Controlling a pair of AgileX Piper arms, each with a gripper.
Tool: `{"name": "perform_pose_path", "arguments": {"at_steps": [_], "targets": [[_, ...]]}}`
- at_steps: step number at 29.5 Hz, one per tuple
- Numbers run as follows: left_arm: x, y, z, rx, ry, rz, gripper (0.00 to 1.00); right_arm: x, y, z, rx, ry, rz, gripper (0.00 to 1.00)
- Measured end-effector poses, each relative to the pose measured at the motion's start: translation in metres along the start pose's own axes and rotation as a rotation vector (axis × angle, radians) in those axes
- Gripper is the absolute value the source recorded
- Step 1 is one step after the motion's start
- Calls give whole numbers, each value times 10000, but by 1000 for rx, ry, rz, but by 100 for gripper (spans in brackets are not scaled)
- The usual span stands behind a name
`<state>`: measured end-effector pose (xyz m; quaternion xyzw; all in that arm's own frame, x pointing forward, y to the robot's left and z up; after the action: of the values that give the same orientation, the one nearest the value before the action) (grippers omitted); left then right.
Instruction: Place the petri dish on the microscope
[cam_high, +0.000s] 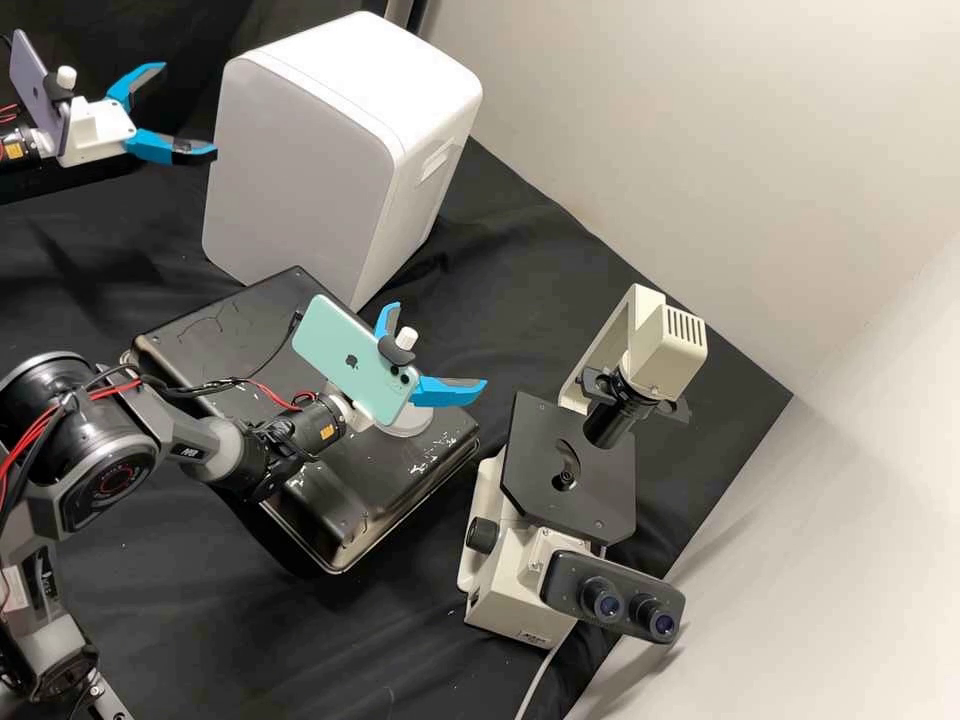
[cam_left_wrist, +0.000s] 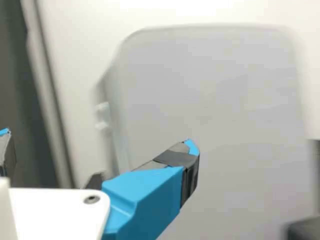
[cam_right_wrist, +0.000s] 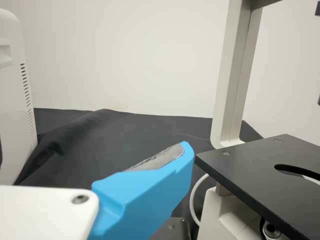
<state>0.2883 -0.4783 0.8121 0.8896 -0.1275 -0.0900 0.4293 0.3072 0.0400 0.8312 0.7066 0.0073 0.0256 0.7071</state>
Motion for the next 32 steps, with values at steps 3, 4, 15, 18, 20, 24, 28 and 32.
{"name": "perform_pose_path", "arguments": {"at_steps": [3, 4, 15, 18, 20, 24, 28, 32], "targets": [[-91, -28, 102, -6, -38, -22, 100, 0, 0, 0, 0, 0, 0, 100], [-135, -25, 146, -10, -48, -25, 100, 0, 0, 0, 0, 0, 0, 100], [-631, -89, 600, -103, -196, -96, 100, 0, 0, 0, 0, 0, 0, 100], [-729, -156, 687, -138, -231, -139, 100, 0, 0, 0, 0, 0, 0, 100], [-810, -168, 742, -156, -256, -153, 100, 0, 0, 0, 0, 0, 0, 100], [-964, -171, 831, -191, -300, -170, 100, 0, 0, 0, 0, 0, 0, 100], [-1079, -187, 906, -209, -332, -185, 100, 0, 0, 0, 0, 0, 0, 100], [-1169, -219, 956, -227, -347, -207, 100, 0, 0, 0, 0, 0, 0, 100]]}}
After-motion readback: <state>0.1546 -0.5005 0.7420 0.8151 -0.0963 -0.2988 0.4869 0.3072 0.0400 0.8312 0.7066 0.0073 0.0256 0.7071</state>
